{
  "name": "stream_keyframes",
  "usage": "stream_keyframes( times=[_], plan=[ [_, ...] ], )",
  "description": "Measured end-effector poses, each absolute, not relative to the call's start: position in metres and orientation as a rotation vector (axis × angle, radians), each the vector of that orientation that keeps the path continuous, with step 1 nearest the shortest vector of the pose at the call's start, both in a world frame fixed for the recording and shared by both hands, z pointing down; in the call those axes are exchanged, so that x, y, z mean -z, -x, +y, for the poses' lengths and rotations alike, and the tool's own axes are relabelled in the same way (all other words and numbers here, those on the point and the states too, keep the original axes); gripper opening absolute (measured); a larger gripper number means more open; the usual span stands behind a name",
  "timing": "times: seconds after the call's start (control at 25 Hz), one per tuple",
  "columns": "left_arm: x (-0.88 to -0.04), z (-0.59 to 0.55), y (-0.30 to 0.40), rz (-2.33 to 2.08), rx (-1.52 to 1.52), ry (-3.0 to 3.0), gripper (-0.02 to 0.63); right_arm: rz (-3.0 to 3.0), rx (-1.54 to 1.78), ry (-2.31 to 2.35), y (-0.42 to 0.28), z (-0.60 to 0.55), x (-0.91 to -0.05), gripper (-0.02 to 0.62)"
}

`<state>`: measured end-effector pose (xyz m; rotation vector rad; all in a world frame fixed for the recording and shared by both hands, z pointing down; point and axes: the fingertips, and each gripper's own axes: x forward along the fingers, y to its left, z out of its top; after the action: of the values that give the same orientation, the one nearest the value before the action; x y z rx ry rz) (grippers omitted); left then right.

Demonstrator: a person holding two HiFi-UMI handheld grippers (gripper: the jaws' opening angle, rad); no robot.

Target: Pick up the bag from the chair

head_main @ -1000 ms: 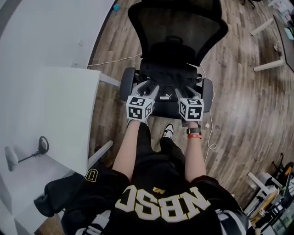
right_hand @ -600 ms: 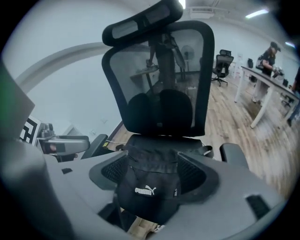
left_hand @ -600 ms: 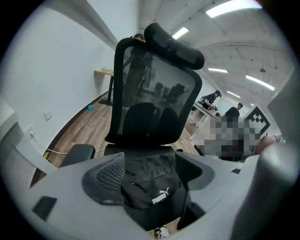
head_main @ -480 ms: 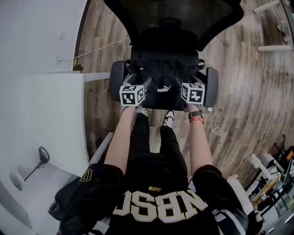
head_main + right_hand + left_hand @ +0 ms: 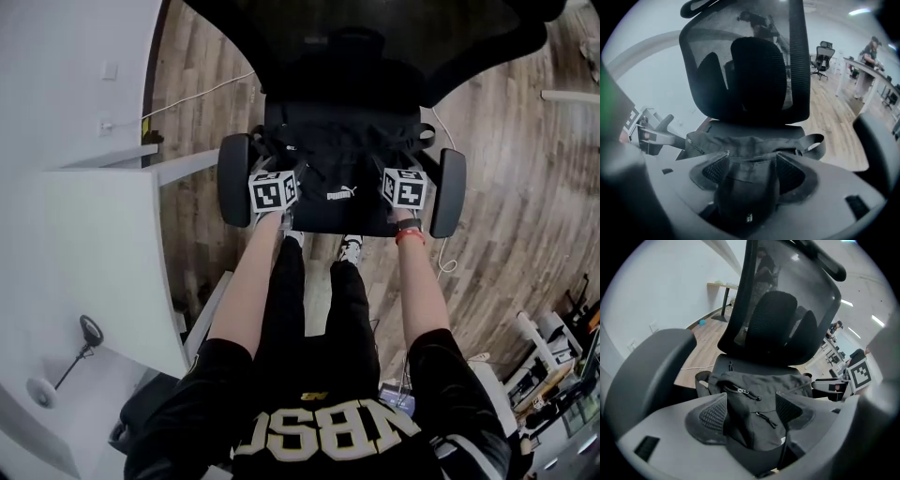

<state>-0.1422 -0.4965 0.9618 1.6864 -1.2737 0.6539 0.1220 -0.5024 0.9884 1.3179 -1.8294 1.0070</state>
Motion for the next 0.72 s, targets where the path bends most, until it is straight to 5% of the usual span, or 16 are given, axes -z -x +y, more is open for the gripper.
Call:
stream_keyframes(
  times=[0.44, 0.52, 0.72],
  plan=[
    [-1.027, -0.494, 0.135, -1.211, -0.729, -1.606, 0.335, -1.729, -0.968, -1.367, -0.134, -0.501, -1.042, 0.216],
    [-1.029, -0.499, 0.14, -1.256, -0.738, -1.586, 0.185, -1.726, -0.994, -1.369, -0.134, -0.501, -1.045, 0.179],
    [-1.023, -0.502, 0.131, -1.225, -0.71, -1.595, 0.053, -1.704, -1.077, -1.366, -0.136, -0.495, -1.042, 0.085]
  ],
)
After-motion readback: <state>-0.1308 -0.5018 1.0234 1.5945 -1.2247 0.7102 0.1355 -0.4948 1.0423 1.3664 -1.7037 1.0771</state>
